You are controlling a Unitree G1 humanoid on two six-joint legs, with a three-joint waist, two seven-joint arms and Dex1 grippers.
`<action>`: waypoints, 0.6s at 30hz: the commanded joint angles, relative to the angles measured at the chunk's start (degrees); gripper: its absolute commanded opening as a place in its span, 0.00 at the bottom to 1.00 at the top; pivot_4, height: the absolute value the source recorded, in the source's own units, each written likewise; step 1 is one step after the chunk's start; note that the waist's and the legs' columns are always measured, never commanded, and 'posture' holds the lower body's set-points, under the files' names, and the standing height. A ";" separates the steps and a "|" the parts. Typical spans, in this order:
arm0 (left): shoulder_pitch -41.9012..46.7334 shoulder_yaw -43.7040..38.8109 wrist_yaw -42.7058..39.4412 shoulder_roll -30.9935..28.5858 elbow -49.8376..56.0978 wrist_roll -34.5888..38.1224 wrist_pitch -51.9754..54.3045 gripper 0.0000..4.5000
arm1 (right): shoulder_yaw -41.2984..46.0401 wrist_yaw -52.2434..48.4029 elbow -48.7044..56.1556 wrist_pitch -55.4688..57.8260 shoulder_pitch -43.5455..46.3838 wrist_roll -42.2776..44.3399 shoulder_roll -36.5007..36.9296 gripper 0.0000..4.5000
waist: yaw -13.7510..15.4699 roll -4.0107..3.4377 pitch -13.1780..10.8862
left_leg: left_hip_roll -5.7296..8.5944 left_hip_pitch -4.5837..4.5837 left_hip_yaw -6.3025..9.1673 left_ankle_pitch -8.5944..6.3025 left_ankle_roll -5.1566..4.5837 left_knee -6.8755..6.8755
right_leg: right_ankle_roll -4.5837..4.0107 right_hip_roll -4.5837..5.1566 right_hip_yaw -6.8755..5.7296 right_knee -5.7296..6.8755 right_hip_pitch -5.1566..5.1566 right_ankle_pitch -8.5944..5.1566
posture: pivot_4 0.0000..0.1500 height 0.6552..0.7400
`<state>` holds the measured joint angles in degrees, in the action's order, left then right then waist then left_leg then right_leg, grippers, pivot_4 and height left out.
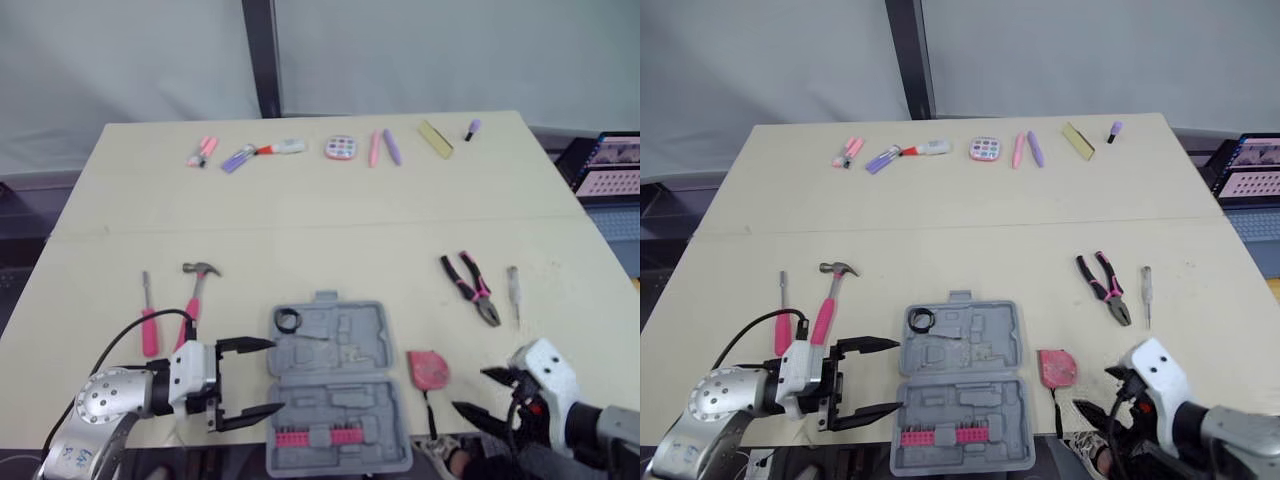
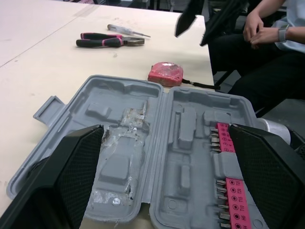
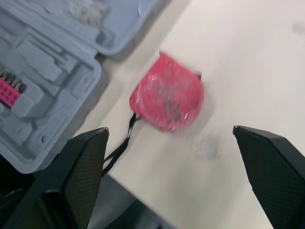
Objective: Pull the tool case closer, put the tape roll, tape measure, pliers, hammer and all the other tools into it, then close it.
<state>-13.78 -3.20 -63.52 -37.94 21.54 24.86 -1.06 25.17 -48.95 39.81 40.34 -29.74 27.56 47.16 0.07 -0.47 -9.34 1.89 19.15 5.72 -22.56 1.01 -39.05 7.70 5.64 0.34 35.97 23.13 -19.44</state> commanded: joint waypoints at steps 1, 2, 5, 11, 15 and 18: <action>0.78 -0.39 -1.82 -0.50 -0.21 1.89 -1.09 1.00 | -2.03 -8.08 -5.96 -12.21 2.59 -3.68 3.77 0.98 | -0.01 0.01 0.00 | -0.01 0.00 0.00 0.00 0.00 0.00 | 0.00 -0.01 -0.01 0.00 0.00 0.00 | 1.00 1.00; 1.01 -0.60 -2.02 -0.54 -0.33 2.22 -0.92 1.00 | -2.96 -9.75 -7.86 -14.69 3.59 -4.49 4.74 0.98 | -0.02 0.01 -0.01 | 0.00 0.00 0.00 0.00 0.00 -0.01 | 0.00 -0.01 -0.02 0.00 0.00 0.00 | 1.00 1.00; 1.39 -1.19 -2.65 -1.10 -0.47 2.71 -0.55 1.00 | -8.30 -15.07 -15.58 -24.25 9.88 -8.23 8.04 0.98 | -0.14 0.01 -0.02 | -0.02 -0.03 -0.01 0.00 -0.01 -0.05 | 0.01 -0.01 -0.03 -0.01 -0.04 0.01 | 1.00 1.00; 0.75 -1.81 -1.84 -1.30 0.40 2.57 -0.70 1.00 | -18.33 -21.79 -26.69 -36.83 19.45 -14.32 10.83 0.98 | -0.09 0.00 -0.04 | -0.03 -0.01 0.00 0.00 0.00 -0.05 | 0.01 0.00 -0.06 -0.04 -0.03 0.01 | 1.00 1.00; -0.31 -2.24 -1.09 -1.34 1.35 2.39 -0.89 1.00 | -23.34 -22.95 -30.82 -42.60 23.31 -17.39 9.85 0.98 | 0.00 0.00 -0.05 | -0.01 0.01 0.02 0.00 0.00 -0.09 | 0.02 0.04 -0.07 -0.03 -0.03 0.01 | 1.00 1.00; -0.88 -2.59 -0.58 -1.43 1.80 2.20 -1.03 1.00 | -26.57 -22.23 -33.64 -45.26 26.82 -19.61 8.45 0.98 | -0.08 0.01 -0.05 | -0.02 0.01 0.02 0.00 0.00 -0.09 | 0.02 0.03 -0.07 -0.05 -0.03 0.01 | 1.00 1.00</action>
<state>-14.22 -4.61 -64.46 -38.98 21.48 26.65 -1.41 -0.44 -71.05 6.78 -2.94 -3.93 8.86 56.02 -0.01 -0.46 -9.39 1.86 19.15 5.74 -22.55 1.01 -39.14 7.72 5.67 0.28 35.92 23.10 -19.43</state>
